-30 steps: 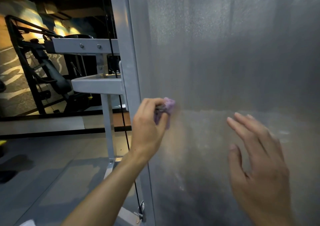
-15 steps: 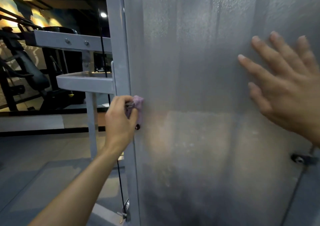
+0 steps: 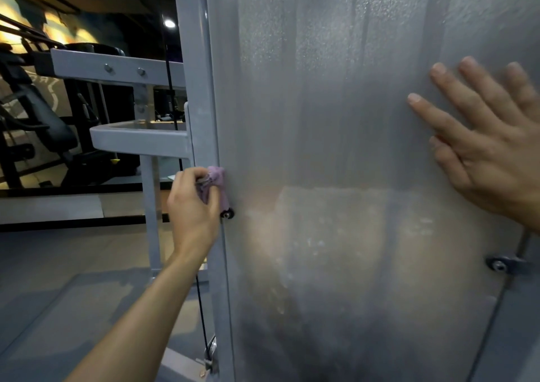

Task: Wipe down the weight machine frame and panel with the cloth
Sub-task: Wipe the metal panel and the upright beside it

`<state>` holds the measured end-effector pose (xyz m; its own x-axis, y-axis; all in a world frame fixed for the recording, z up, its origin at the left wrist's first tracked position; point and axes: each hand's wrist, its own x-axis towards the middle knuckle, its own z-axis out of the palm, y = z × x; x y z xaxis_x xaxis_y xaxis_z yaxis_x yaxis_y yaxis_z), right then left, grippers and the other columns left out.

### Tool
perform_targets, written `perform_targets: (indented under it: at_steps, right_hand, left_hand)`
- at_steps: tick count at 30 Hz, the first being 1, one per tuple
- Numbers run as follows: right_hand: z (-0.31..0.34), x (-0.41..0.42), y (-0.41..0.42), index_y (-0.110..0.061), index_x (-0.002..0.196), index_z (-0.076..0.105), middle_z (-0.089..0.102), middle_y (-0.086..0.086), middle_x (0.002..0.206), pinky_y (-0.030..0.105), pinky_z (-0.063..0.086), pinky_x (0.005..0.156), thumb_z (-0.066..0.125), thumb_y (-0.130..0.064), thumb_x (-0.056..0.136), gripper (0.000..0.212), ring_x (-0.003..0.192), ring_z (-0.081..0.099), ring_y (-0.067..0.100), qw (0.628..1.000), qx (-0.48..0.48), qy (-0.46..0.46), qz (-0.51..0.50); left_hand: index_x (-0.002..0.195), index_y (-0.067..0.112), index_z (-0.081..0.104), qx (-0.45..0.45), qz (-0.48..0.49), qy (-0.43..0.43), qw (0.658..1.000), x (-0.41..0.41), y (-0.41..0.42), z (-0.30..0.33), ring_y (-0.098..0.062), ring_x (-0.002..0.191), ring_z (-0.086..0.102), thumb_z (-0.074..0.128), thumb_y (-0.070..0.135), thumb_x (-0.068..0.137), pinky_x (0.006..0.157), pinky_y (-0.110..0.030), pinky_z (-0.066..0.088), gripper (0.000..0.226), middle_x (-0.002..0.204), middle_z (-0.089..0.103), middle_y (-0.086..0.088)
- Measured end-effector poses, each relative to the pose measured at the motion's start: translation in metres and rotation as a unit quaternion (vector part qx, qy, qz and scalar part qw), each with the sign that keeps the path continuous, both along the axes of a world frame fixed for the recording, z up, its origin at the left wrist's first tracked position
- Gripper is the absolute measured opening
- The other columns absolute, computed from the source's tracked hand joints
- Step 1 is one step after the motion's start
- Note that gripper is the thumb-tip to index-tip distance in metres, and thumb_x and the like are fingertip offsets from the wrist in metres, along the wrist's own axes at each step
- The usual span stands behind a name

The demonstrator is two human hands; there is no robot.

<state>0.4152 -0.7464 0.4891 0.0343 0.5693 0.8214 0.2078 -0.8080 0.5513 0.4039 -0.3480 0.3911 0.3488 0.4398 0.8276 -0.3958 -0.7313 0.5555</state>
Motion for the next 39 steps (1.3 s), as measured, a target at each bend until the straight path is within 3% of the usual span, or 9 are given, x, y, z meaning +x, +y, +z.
perform_targets:
  at_steps: [3,8,13,17,21,25,29,35,39]
  right_hand:
    - [0.000,0.002,0.000,-0.020,0.160,0.034,0.026,0.012,0.168,0.061,0.017,0.123,0.040,-0.024,0.105,0.055,0.156,0.022,0.034,1.000,0.003,0.003,0.003]
    - [0.000,0.004,-0.001,-0.020,0.160,0.033,0.025,0.012,0.168,0.060,0.015,0.123,0.039,-0.024,0.106,0.055,0.156,0.021,0.035,1.000,0.001,0.004,0.010]
    - [0.000,0.003,0.001,-0.020,0.160,0.035,0.026,0.011,0.168,0.059,0.016,0.123,0.041,-0.023,0.105,0.055,0.156,0.023,0.034,1.000,0.004,-0.002,0.011]
    - [-0.001,0.003,0.001,-0.019,0.159,0.036,0.026,0.011,0.168,0.057,0.017,0.123,0.041,-0.024,0.105,0.055,0.155,0.024,0.034,1.000,0.003,-0.009,0.006]
    - [0.000,0.003,0.000,-0.020,0.160,0.035,0.026,0.011,0.168,0.058,0.015,0.123,0.041,-0.024,0.105,0.055,0.156,0.023,0.034,1.000,0.005,-0.002,0.008]
    - [-0.001,0.004,0.001,-0.019,0.159,0.036,0.026,0.012,0.168,0.059,0.017,0.123,0.040,-0.025,0.105,0.055,0.156,0.023,0.034,1.000,0.009,-0.006,0.008]
    - [-0.001,0.003,0.000,-0.018,0.159,0.036,0.027,0.012,0.168,0.059,0.018,0.123,0.041,-0.025,0.105,0.054,0.155,0.025,0.035,1.000,0.004,-0.008,0.000]
    - [-0.001,0.002,-0.001,-0.017,0.158,0.039,0.028,0.013,0.167,0.059,0.018,0.123,0.042,-0.025,0.105,0.054,0.154,0.026,0.035,1.000,0.001,-0.014,-0.006]
    - [-0.001,0.002,-0.002,-0.017,0.158,0.039,0.029,0.013,0.167,0.060,0.020,0.122,0.042,-0.025,0.105,0.054,0.154,0.026,0.035,1.000,0.003,-0.009,-0.008]
  left_hand:
    - [0.097,0.026,0.061,0.023,-0.063,-0.008,0.998,-0.006,-0.042,-0.009,-0.002,0.090,0.061,0.069,-0.009,0.085,0.077,-0.005,0.041,0.037,0.101,0.063,0.001]
    - [0.100,0.018,0.066,0.079,-0.085,0.011,0.993,-0.009,-0.034,-0.013,0.010,0.091,0.056,0.072,0.002,0.089,0.077,-0.006,0.043,0.021,0.100,0.060,0.009]
    - [0.093,0.022,0.057,-0.038,-0.007,0.035,0.999,-0.001,-0.004,-0.008,-0.011,0.083,0.055,0.070,0.004,0.092,0.071,-0.004,0.038,0.023,0.096,0.056,0.004]
    - [0.095,0.025,0.058,0.015,-0.026,0.041,0.999,-0.006,-0.010,-0.015,-0.009,0.085,0.053,0.072,-0.003,0.086,0.074,-0.003,0.038,0.033,0.100,0.056,0.004]
    - [0.094,0.022,0.061,0.013,-0.003,0.065,0.998,-0.005,0.018,-0.009,-0.016,0.088,0.060,0.074,0.001,0.086,0.076,-0.022,0.049,0.026,0.099,0.058,0.003]
    - [0.094,0.021,0.062,0.054,-0.025,0.039,0.997,-0.012,-0.008,-0.011,-0.002,0.082,0.056,0.078,-0.003,0.081,0.075,-0.005,0.041,0.031,0.099,0.057,0.005]
    - [0.091,0.017,0.063,0.146,-0.058,0.056,0.986,-0.013,-0.029,-0.025,-0.005,0.081,0.051,0.078,-0.006,0.075,0.070,-0.008,0.039,0.032,0.095,0.056,0.007]
    - [0.089,0.023,0.059,-0.042,-0.008,0.042,0.998,-0.008,-0.008,-0.009,-0.019,0.086,0.061,0.077,0.001,0.082,0.069,-0.005,0.038,0.029,0.095,0.060,0.004]
    - [0.095,0.027,0.066,0.002,-0.101,0.030,0.994,-0.020,-0.057,-0.016,-0.004,0.090,0.064,0.076,0.000,0.083,0.074,-0.011,0.046,0.031,0.100,0.066,0.006]
